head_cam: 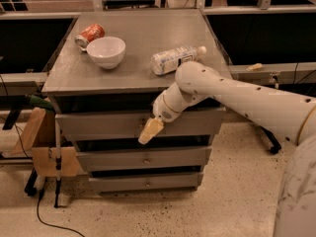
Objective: Open top drawer
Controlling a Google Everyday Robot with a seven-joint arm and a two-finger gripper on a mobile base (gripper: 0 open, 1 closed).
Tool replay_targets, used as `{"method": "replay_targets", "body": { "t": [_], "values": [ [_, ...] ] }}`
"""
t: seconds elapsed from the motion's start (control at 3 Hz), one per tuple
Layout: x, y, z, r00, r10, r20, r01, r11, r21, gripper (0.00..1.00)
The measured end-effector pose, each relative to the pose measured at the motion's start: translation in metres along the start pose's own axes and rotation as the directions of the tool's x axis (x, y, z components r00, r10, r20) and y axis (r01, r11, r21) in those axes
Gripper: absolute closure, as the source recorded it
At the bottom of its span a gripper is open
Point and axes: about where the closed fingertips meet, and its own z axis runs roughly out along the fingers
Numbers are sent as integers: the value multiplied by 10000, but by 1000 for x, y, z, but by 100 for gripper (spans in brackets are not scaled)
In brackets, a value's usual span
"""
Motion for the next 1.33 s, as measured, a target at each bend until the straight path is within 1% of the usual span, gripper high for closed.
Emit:
{"method": "replay_targets", "body": {
  "t": [0.33, 1.0, 1.33],
  "values": [
    [2, 1, -4, 10000, 26, 29, -27, 10000, 67, 41],
    [-4, 0, -12, 10000, 26, 29, -26, 10000, 67, 88],
    [20, 14, -18, 9997, 241, -11, -240, 9990, 372, 100]
  ]
}}
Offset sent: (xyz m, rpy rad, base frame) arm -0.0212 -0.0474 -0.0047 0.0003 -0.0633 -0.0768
